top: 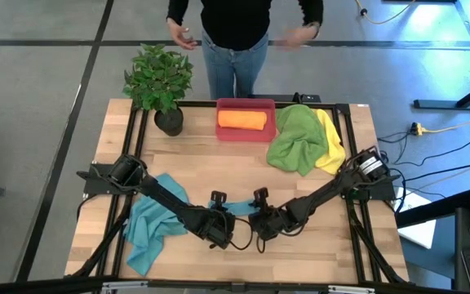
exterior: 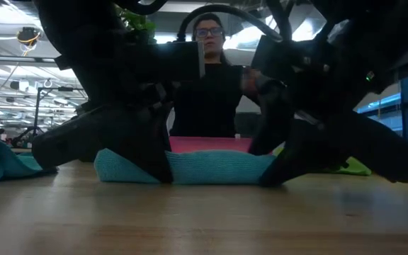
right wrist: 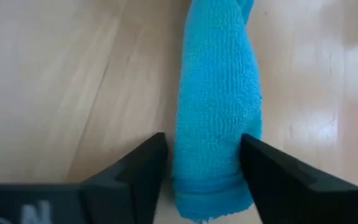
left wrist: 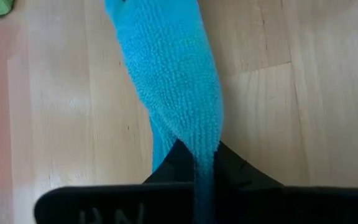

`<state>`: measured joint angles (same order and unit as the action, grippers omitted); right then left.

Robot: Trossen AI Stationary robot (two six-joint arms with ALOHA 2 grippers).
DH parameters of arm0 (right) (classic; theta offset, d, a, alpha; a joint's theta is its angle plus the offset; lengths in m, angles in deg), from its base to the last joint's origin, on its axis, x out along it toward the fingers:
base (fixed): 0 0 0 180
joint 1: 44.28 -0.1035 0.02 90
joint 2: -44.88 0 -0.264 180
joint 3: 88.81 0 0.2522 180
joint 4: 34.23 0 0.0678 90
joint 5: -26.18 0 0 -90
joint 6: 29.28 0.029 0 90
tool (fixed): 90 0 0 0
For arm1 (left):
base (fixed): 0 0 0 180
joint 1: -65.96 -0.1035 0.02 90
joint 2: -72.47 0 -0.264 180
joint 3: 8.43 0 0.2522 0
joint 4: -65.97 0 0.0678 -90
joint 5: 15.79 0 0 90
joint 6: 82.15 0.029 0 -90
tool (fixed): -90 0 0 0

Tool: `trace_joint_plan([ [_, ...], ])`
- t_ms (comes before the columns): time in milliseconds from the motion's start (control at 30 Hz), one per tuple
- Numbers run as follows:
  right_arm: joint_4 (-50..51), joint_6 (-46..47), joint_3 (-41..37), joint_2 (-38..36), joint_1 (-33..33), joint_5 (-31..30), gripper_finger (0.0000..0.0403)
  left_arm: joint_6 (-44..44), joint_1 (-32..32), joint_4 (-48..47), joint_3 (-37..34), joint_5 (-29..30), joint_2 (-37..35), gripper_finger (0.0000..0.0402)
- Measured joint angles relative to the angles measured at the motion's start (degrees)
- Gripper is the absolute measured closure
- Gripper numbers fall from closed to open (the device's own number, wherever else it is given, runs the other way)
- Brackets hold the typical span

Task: Roll microfiber towels into tight, uniform cylinder then place into a basket
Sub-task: Put the right rolled blue towel into the red bin

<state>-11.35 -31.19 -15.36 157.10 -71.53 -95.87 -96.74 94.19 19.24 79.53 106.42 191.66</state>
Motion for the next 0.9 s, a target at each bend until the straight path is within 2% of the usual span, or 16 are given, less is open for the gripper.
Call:
trace_joint_plan([
  [233,0.1,0.2,0.0,0.5,0.0,0.7,0.0329,0.1,0.0,0.0,0.0,-0.7,0.0,0.0394],
  [333,1.1,1.0,0.0,0.5,0.3,0.6,0.0379,0.1,0.0,-0.6,0.1,-0.8,0.0,0.0376],
  [633,3.6,5.9,0.1,0.4,1.6,2.4,0.0379,-0.3,1.3,-5.5,0.2,0.1,-0.1,0.0272],
  [733,3.9,5.9,0.1,0.4,1.6,2.4,0.0381,-1.7,1.8,-7.5,0.2,1.2,-0.1,0.0256],
  [900,3.9,5.9,0.1,0.4,1.6,2.7,0.0381,-4.8,2.3,-11.4,0.2,1.5,-0.2,0.0253],
])
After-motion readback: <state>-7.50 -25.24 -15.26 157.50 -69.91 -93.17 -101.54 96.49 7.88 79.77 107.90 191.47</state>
